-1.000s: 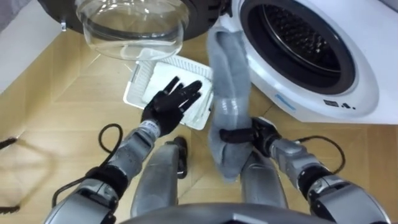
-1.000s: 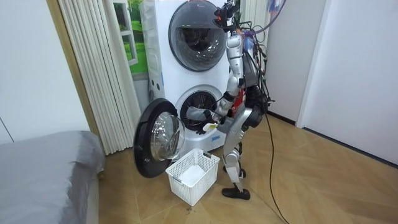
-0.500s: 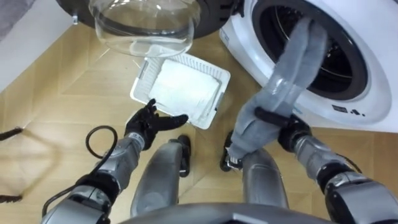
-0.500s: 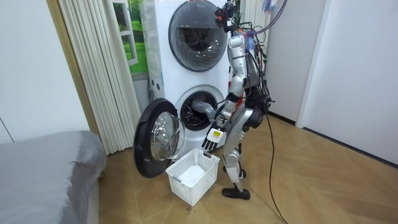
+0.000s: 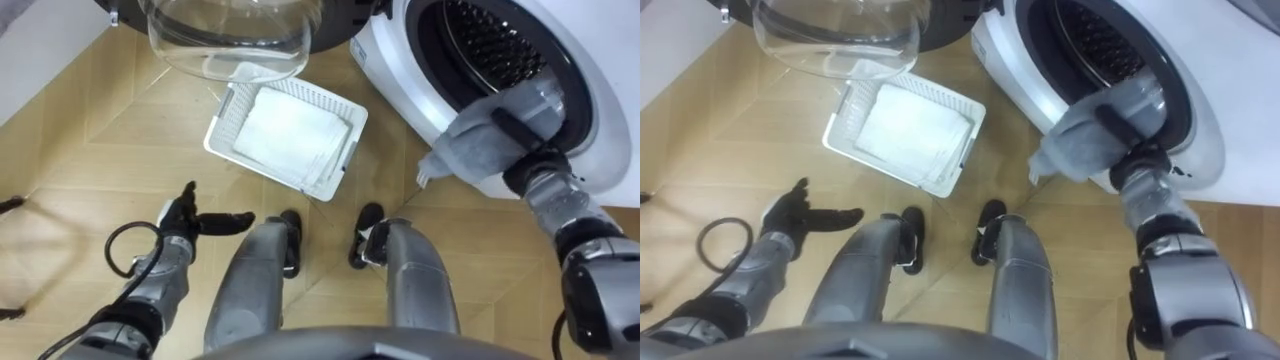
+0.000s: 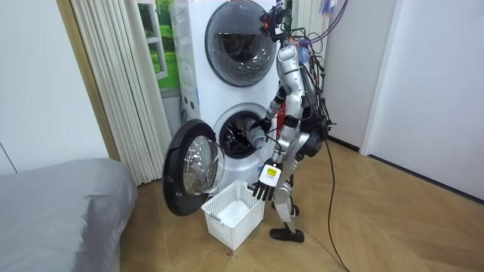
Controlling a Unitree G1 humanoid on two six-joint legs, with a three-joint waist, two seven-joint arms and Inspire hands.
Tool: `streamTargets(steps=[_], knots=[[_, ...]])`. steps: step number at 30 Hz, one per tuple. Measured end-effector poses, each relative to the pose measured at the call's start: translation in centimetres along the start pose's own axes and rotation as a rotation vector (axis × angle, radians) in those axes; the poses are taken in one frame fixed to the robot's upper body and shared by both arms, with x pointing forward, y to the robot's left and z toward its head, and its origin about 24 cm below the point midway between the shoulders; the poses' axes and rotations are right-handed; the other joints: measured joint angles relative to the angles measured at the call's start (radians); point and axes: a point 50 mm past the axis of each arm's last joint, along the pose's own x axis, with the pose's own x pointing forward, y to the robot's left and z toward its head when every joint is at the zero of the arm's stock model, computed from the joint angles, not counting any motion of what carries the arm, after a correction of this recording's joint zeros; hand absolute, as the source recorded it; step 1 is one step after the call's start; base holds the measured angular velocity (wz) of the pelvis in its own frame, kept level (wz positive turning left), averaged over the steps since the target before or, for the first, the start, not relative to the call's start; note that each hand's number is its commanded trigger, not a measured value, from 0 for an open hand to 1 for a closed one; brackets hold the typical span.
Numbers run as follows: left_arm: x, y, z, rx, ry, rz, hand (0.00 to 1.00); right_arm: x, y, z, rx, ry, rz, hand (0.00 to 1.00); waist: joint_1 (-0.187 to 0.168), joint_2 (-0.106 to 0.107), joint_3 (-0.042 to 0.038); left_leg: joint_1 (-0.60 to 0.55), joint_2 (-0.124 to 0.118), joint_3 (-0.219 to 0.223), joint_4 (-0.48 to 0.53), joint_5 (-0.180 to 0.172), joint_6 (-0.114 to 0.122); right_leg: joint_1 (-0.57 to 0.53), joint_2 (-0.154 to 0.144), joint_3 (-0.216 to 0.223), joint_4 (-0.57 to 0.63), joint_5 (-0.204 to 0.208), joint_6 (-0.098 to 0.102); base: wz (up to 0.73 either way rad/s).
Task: Put towel into washing machine
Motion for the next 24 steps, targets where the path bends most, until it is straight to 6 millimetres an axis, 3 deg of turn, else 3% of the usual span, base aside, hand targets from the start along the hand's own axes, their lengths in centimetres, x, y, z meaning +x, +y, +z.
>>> streamTargets(steps=[4, 6, 7, 10, 14, 18, 24], knots=[[-0.1, 1.0, -0.5, 0.005, 0.015, 0.072, 0.00, 0.1, 1.2, 1.0, 0.173, 0.022, -0.002, 1.00, -0.004, -0.010, 0.0034, 0.001, -0.016, 0.015, -0.001, 0.006, 0.013, -0.010, -0.022, 0.006, 0.021, -0.007, 0.010, 0.09], [-0.1, 1.3, -0.6, 0.002, 0.017, 0.105, 0.00, 0.0, 1.7, 1.4, 0.297, 0.051, -0.003, 0.43, -0.009, -0.023, 0.0014, -0.007, -0.016, 0.028, 0.005, 0.006, 0.024, -0.018, -0.038, 0.010, 0.041, -0.017, 0.021, 0.24], [-0.1, 1.3, -0.6, 0.001, 0.017, 0.113, 0.00, 0.0, 2.0, 1.6, 0.327, 0.056, 0.002, 0.00, -0.010, -0.027, -0.0001, -0.012, -0.016, 0.028, 0.009, 0.006, 0.026, -0.024, -0.036, 0.014, 0.042, -0.019, 0.023, 0.10], [-0.3, 1.8, -1.2, -0.015, 0.033, 0.150, 0.00, -0.2, 3.9, 3.3, 0.502, 0.057, 0.042, 0.00, -0.025, -0.034, 0.0003, -0.035, -0.016, 0.026, 0.040, -0.004, 0.038, -0.028, -0.033, 0.007, 0.045, -0.016, 0.030, 0.04], [-0.4, 1.7, -1.3, 0.010, 0.033, 0.192, 0.00, -0.3, 3.6, 3.9, 0.662, 0.082, 0.000, 0.00, -0.038, -0.035, 0.0003, -0.058, -0.019, 0.034, 0.069, -0.015, 0.057, -0.043, -0.053, 0.000, 0.070, -0.026, 0.051, 0.11], [-0.4, 1.7, -1.1, 0.063, 0.016, 0.224, 0.00, -0.3, 3.5, 4.4, 0.714, 0.096, -0.049, 0.00, -0.046, -0.034, -0.0006, -0.058, -0.019, 0.050, 0.079, -0.025, 0.073, -0.043, -0.060, 0.004, 0.071, -0.027, 0.064, -0.01], [-0.5, 1.1, -1.1, 0.106, 0.009, 0.230, 0.00, -0.4, 3.3, 4.8, 0.767, 0.102, -0.116, 0.00, -0.049, -0.029, -0.0029, -0.058, -0.019, 0.056, 0.081, -0.029, 0.080, -0.041, -0.068, -0.001, 0.077, -0.029, 0.070, 0.01]])
